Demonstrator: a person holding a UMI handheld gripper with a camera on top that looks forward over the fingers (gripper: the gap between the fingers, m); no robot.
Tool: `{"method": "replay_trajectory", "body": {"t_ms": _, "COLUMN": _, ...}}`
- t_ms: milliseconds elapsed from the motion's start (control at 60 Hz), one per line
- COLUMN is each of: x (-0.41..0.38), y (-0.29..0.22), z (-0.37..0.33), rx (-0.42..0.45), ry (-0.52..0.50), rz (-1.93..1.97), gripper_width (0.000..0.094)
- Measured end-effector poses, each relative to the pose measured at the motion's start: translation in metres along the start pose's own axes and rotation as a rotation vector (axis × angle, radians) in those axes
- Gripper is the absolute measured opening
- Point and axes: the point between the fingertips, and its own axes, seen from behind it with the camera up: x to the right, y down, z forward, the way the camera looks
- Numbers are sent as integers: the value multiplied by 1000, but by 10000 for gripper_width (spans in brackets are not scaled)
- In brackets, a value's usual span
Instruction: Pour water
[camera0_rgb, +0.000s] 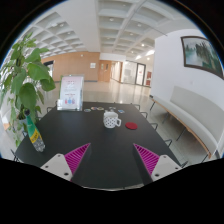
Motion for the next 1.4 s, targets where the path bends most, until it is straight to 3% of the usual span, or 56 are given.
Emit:
{"method": "replay_trajectory", "body": {"t_ms": 383, "x": -10, "y": 32, "z": -35, "rx": -10, "ry": -7, "rz": -26, "gripper_width": 860}}
{"method": "replay_trajectory", "body": {"t_ms": 683, "x": -153, "y": 44, "z": -66, "rx": 1, "ry": -228, "rz": -12, "gripper_width": 858}}
{"method": "replay_trajectory", "body": {"t_ms": 1000, "x": -311, "y": 17, "z": 2, "rx": 39, "ry": -347, "rz": 10, "gripper_width": 862}}
{"method": "replay_trajectory", "body": {"t_ms": 1317, "x": -363, "y": 16, "z": 91, "rx": 84, "ry": -307, "rz": -6, "gripper_width": 843}}
{"method": "replay_trajectory", "body": {"t_ms": 1400, "x": -369, "y": 11, "z": 100, "rx": 122, "ry": -302, "rz": -6, "gripper_width": 697}}
